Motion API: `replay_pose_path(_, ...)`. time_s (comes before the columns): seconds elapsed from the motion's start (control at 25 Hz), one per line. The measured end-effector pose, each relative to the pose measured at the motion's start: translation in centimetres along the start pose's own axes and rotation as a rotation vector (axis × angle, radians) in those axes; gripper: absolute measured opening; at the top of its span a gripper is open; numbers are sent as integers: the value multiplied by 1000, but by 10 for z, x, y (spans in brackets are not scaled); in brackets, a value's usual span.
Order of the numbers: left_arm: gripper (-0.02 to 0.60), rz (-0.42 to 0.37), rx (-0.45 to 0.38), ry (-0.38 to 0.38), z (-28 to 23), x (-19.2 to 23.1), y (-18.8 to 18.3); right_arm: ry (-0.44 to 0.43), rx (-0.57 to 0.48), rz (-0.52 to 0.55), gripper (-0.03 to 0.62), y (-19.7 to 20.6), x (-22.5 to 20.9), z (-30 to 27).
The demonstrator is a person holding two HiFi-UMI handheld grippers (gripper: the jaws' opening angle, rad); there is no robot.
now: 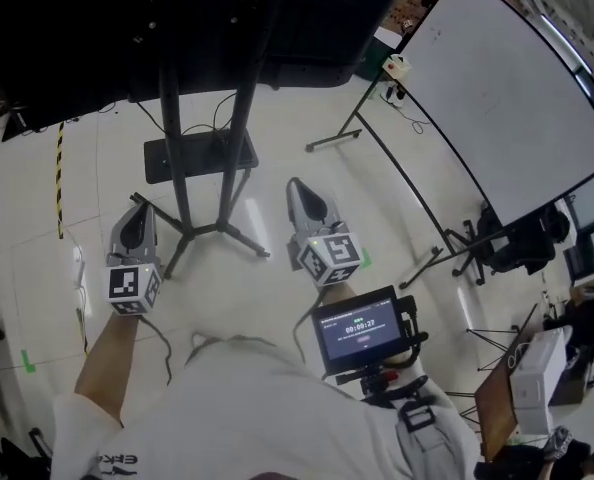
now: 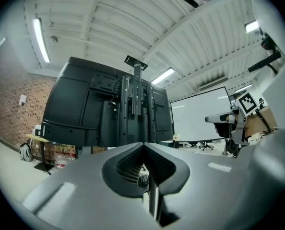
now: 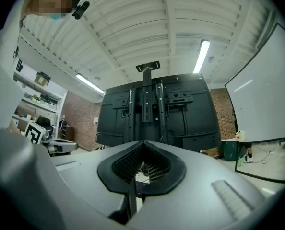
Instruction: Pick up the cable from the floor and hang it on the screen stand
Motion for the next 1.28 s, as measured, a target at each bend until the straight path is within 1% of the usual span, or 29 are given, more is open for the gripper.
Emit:
replay_pose_path(0.12,2,8,12,-39,13,-19,9,-51,12,35,14,7,12,16)
replay_pose_path(0.28,2,-1,14,-75,33,-66,21,-92,39,58,12,32,14,51)
replay_pose_path(0.4,2,-18,19,-106,51,-107,31,-120,57,53,12,47,9,81)
replay_pose_path(0.48,2,-16,32,-132,64,-130,37,-144,65,53,12,55,7,100)
replay_pose_path(0.56,2,-18,49,-157,79,-152,43,-166,68,58,12,64,4,119)
replay_pose_path(0.72,2,-29,68,-187,110,-187,46,-194,112,43,12,82,7,150)
replay_pose_path(0.84,2,-36,72,-190,133,-203,46,-206,123,34,12,91,17,167)
replay_pose_path(1.0,2,-44,84,-172,157,-216,56,-211,128,40,12,95,36,190)
replay_pose_path(1.16,2,-28,88,-163,167,-221,64,-195,126,47,12,95,48,198)
replay_pose_path(1.28,2,-26,90,-147,174,-216,69,-181,128,66,12,97,58,198)
Point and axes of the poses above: the fingertips, and each gripper's own axes: z backward along the fingers, x to its left, y out of its underside, the point moved 4 cm from there along z, backward along the fingers, and after that the axes turned 11 degrees about x, right-handed, at the moved point
